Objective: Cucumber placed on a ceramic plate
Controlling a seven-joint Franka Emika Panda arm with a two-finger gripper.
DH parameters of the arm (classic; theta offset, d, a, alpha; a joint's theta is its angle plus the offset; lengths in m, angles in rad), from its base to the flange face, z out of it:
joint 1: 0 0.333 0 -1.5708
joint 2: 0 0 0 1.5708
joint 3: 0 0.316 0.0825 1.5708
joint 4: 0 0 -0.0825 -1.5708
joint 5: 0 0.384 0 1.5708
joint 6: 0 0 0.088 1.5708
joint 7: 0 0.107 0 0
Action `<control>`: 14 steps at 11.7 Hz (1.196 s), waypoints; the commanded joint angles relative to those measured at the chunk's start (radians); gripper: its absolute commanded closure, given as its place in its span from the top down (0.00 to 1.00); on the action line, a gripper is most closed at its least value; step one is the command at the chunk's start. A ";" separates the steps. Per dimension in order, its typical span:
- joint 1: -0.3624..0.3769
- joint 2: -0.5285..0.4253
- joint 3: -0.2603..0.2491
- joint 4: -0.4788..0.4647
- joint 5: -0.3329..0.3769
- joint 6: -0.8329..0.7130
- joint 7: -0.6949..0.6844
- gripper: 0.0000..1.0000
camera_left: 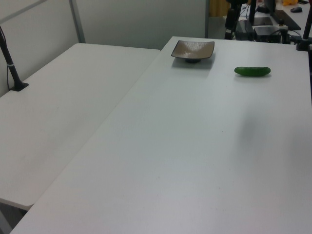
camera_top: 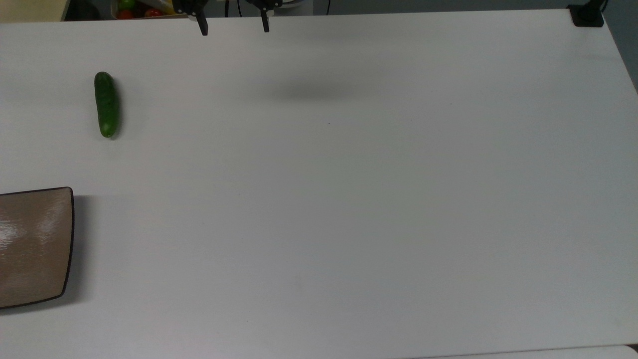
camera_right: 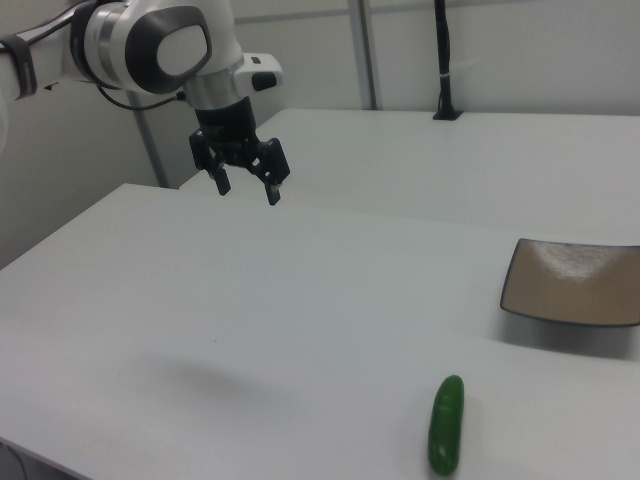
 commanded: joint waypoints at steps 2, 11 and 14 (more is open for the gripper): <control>0.010 -0.026 -0.004 -0.023 -0.011 -0.013 0.016 1.00; 0.005 -0.035 -0.010 -0.027 -0.001 -0.061 -0.015 1.00; -0.021 -0.035 -0.010 -0.027 -0.001 -0.099 -0.179 1.00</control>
